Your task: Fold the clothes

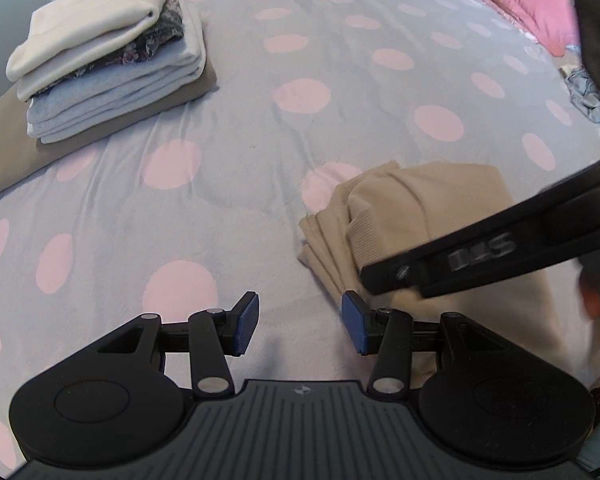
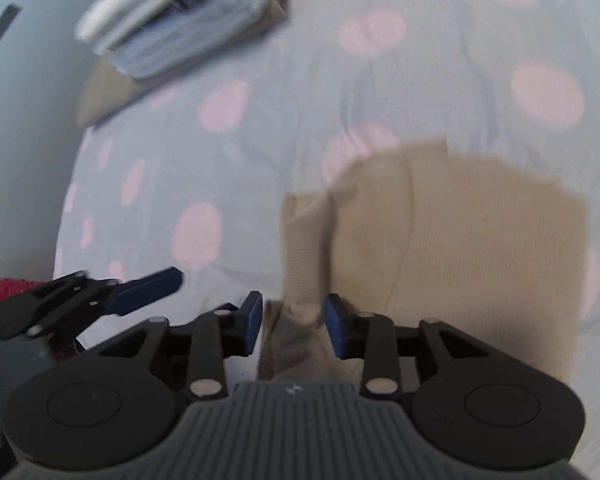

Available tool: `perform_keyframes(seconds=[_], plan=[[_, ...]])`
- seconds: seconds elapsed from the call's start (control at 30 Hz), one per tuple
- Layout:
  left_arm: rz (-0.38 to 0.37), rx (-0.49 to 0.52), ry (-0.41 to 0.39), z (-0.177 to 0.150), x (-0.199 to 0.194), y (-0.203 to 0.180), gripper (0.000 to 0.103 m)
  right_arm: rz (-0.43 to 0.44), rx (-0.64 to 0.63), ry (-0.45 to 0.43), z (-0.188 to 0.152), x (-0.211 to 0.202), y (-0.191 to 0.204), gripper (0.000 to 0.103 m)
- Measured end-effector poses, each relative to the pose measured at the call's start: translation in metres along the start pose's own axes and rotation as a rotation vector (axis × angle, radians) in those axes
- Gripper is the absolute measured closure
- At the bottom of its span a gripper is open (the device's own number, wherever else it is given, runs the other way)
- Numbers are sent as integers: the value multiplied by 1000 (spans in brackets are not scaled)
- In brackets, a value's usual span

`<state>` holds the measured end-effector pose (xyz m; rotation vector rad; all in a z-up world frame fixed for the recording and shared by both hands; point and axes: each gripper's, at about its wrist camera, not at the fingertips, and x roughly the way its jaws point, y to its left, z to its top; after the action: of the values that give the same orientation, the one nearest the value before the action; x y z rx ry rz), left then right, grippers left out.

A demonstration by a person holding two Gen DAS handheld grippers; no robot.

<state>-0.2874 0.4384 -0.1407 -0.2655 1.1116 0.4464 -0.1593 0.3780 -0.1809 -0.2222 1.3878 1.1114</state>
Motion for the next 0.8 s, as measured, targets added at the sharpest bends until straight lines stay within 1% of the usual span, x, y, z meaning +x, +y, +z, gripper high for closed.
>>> perform_keyframes(seconds=[0.1, 0.27, 0.33, 0.4, 0.47, 0.53, 0.57, 0.6, 0.67, 0.73, 0.8], plan=[[-42, -12, -21, -4, -9, -6, 59, 6, -55, -41, -3, -28, 1, 65], [-143, -39, -53, -12, -23, -19, 59, -69, -193, -92, -33, -62, -9, 65], [-197, -23, -81, -18, -30, -33, 59, -117, -241, -114, -56, -69, -19, 65], [-241, 10, -99, -24, -34, -48, 59, -158, -261, -138, -78, -73, -33, 66], [-261, 56, -93, -28, -33, -67, 59, -174, -255, -157, -98, -77, -49, 68], [-249, 87, -52, -34, -24, -82, 59, -178, -229, -169, -115, -82, -64, 68], [-235, 98, -26, -38, -19, -88, 61, -181, -227, -177, -124, -85, -69, 68], [-220, 107, -2, -42, -13, -92, 64, -186, -235, -186, -133, -87, -73, 68], [-181, 141, 40, -52, -4, -99, 65, -200, -257, -200, -151, -91, -78, 67], [-133, 167, 75, -60, 3, -101, 67, -220, -300, -186, -167, -91, -76, 67], [-103, 160, 112, -68, 11, -99, 67, -234, -342, -167, -183, -88, -75, 67]])
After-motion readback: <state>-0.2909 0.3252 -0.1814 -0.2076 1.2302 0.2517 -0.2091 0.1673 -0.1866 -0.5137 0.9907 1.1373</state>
